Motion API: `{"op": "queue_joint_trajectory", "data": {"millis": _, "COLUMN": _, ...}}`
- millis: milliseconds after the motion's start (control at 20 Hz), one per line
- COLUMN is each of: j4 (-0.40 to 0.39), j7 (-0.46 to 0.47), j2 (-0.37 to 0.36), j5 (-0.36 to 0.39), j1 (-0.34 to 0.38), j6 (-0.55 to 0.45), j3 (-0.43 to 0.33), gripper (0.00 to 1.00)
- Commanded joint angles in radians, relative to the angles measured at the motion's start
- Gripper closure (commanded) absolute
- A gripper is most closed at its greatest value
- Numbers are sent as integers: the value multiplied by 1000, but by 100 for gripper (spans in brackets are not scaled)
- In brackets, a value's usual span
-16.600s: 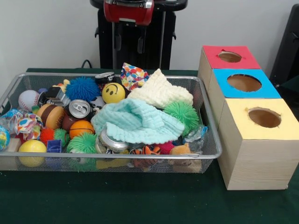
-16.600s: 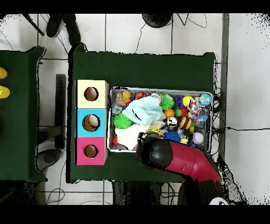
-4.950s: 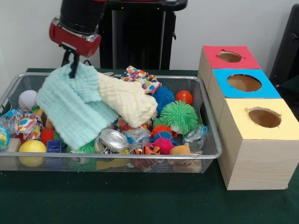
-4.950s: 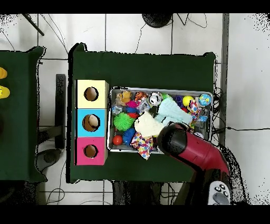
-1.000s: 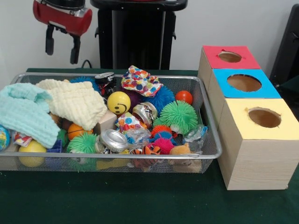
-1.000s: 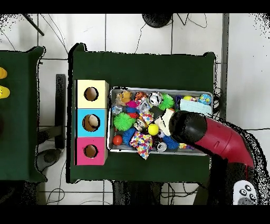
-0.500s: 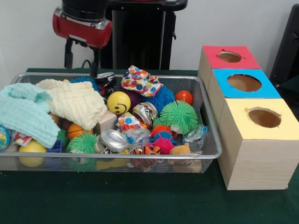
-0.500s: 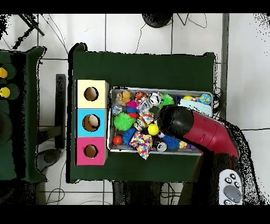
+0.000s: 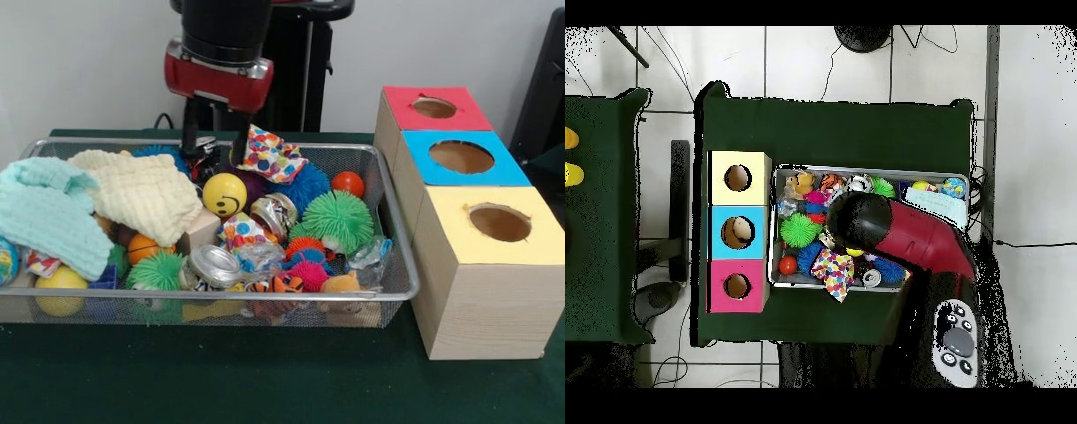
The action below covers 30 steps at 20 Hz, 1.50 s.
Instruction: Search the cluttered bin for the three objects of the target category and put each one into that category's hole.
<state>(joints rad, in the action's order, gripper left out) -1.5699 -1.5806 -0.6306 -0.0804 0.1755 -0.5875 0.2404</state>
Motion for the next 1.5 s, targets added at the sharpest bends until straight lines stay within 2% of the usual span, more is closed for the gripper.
{"op": "queue_joint_trajectory", "data": {"millis": 50, "j4": 44, "j7": -317, "j2": 78, "j5": -86, "j1": -57, "j6": 6, "j3": -45, "gripper": 0}}
{"op": "queue_joint_trajectory", "data": {"millis": 150, "j4": 62, "j7": -324, "j2": 96, "j5": -95, "j1": -76, "j6": 15, "j3": -29, "gripper": 0}}
{"op": "queue_joint_trajectory", "data": {"millis": 550, "j4": 164, "j7": -364, "j2": 175, "j5": -148, "j1": -128, "j6": -52, "j3": -1, "gripper": 0}}
{"op": "queue_joint_trajectory", "data": {"millis": 800, "j4": 189, "j7": -373, "j2": 210, "j5": -162, "j1": -138, "j6": -26, "j3": 6, "gripper": 0}}
{"op": "queue_joint_trajectory", "data": {"millis": 1150, "j4": 246, "j7": -291, "j2": 242, "j5": -121, "j1": -128, "j6": 62, "j3": -27, "gripper": 0}}
{"op": "queue_joint_trajectory", "data": {"millis": 1350, "j4": 314, "j7": -250, "j2": 260, "j5": -101, "j1": -136, "j6": 46, "j3": -35, "gripper": 0}}
{"op": "queue_joint_trajectory", "data": {"millis": 1500, "j4": 312, "j7": -244, "j2": 263, "j5": -112, "j1": -123, "j6": 66, "j3": -63, "gripper": 0}}
